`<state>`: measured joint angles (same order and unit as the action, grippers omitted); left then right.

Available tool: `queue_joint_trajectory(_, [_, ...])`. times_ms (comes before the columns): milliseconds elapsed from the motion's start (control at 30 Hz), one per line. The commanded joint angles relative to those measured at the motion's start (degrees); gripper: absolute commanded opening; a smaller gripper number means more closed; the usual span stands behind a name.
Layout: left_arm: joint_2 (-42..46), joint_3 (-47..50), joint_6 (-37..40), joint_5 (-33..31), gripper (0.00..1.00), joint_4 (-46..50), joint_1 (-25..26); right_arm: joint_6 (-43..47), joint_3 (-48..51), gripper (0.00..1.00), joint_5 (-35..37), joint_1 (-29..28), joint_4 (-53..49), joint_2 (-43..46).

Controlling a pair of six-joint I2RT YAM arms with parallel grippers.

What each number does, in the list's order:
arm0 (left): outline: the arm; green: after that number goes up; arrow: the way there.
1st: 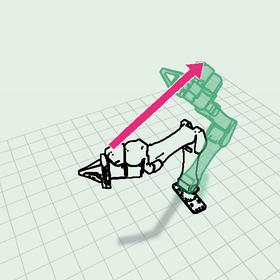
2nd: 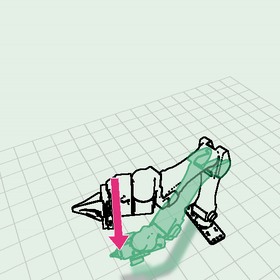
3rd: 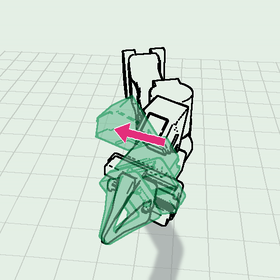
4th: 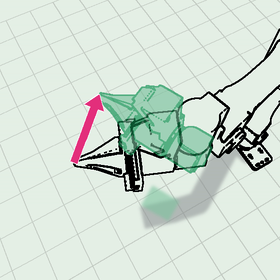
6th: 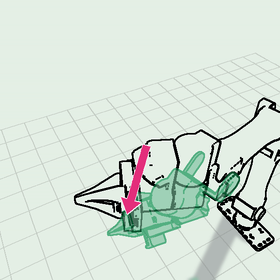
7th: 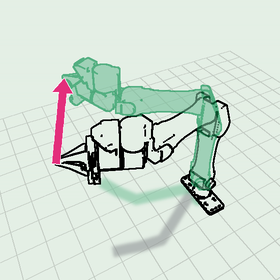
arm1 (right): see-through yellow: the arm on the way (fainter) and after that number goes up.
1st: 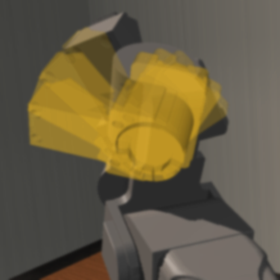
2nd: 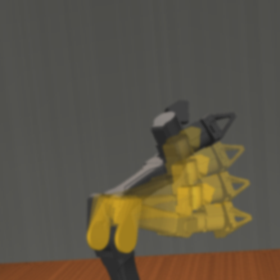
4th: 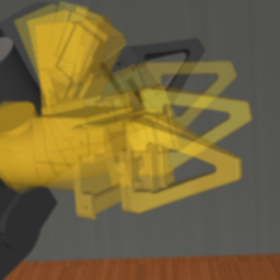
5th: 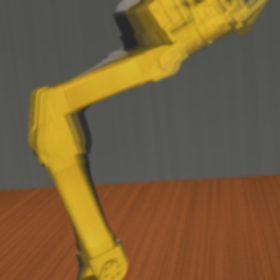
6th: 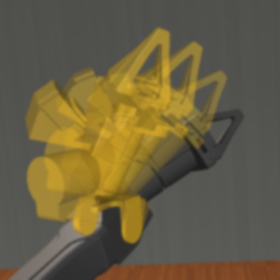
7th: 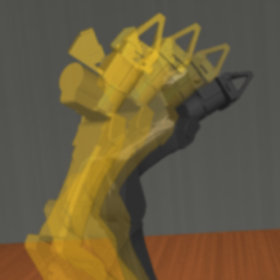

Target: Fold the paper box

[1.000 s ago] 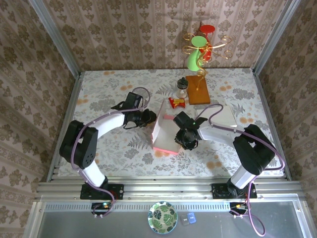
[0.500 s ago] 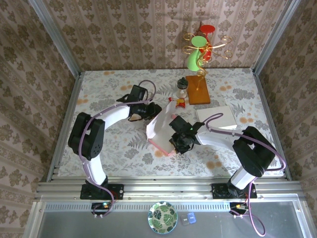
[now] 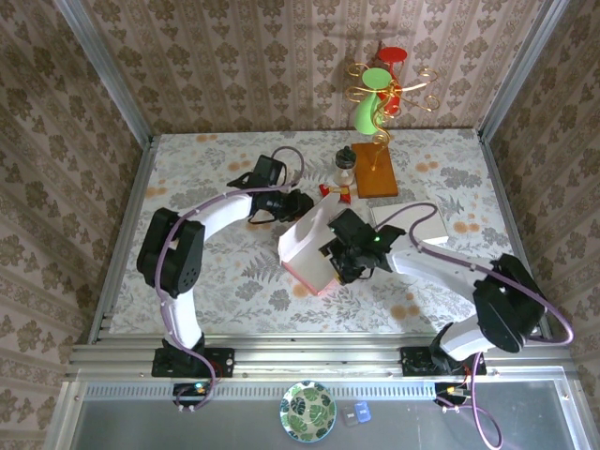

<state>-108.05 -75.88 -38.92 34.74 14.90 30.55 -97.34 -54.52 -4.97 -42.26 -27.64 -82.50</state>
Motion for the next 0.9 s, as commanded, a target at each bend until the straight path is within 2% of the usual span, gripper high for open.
queue_joint_trajectory(0, [-1.61, -2.49, 2.24, 1.12, 0.27, 2.24, 0.30, 9.72, -1.66, 0.62, 6.76, 0.63, -7.38, 6.14])
queue_joint_trajectory(100, [-1.65, -3.34, 2.83, 0.54, 0.27, 2.99, 0.47, 20.20, -1.88, 0.62, 12.08, 2.17, -10.17, 11.29])
queue_joint_trajectory(200, [-1.20, -4.16, 3.66, -0.56, 0.27, 4.21, 0.48, 36.19, -1.63, 0.61, 15.34, 5.94, -10.10, 16.27])
queue_joint_trajectory(300, [-0.93, -5.05, 4.53, -1.35, 0.27, 5.41, 0.44, 57.28, 1.38, 0.60, 9.71, 11.86, -1.97, 20.56])
queue_joint_trajectory(400, [-1.51, -5.57, 4.73, -1.25, 0.27, 5.84, 0.39, 75.73, 1.63, 0.57, 1.65, 17.37, 0.52, 20.95])
queue_joint_trajectory(500, [-2.70, -6.42, 5.05, -0.77, 0.27, 6.20, 0.48, 89.09, 1.12, 0.56, -2.07, 20.47, 1.59, 19.22])
queue_joint_trajectory(700, [-6.97, -11.00, 7.67, 0.51, 0.26, 9.17, 0.87, 106.65, 3.81, 0.57, -11.68, 23.17, 10.51, 15.28])
queue_joint_trajectory(867, [-9.86, -14.54, 8.89, 1.73, 0.25, 10.69, 1.69, 114.91, 3.72, 0.61, -16.82, 24.61, 12.49, 10.29])
